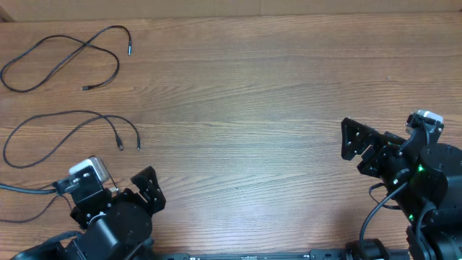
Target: Untangle cables
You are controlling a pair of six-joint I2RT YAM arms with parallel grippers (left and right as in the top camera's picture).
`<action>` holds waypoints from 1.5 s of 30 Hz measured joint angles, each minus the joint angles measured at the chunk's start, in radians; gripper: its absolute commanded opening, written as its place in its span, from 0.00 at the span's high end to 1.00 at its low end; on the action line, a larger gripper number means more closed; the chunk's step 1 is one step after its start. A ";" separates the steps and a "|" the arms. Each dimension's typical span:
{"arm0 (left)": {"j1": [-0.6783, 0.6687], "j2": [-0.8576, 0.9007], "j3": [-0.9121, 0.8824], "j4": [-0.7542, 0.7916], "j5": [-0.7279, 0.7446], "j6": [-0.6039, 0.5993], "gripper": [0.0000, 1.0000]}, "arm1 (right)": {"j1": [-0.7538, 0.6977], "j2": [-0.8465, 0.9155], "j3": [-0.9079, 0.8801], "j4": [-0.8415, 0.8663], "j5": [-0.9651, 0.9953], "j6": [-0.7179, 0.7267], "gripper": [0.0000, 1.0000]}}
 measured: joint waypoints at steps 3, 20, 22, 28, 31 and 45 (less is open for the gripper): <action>0.000 0.000 0.000 0.000 0.053 0.000 0.00 | 0.000 0.000 0.000 0.000 0.000 0.000 0.00; 0.000 0.000 0.000 0.000 0.130 -0.003 0.00 | 0.005 -0.005 -0.031 -0.014 0.103 -0.011 0.00; 0.000 0.000 0.000 0.000 0.130 -0.003 0.00 | -0.004 -0.020 -0.094 0.055 0.127 -0.043 0.00; 0.000 0.000 -0.002 0.000 0.133 -0.003 0.00 | -0.096 -0.156 -0.380 0.402 0.052 -0.220 0.00; 0.000 0.000 -0.004 0.001 0.133 -0.003 0.00 | -0.150 -0.245 -0.537 0.559 0.024 -0.271 0.00; 0.000 0.000 -0.006 0.003 0.133 -0.003 0.00 | -0.158 -0.595 -0.964 0.775 0.002 -0.327 0.00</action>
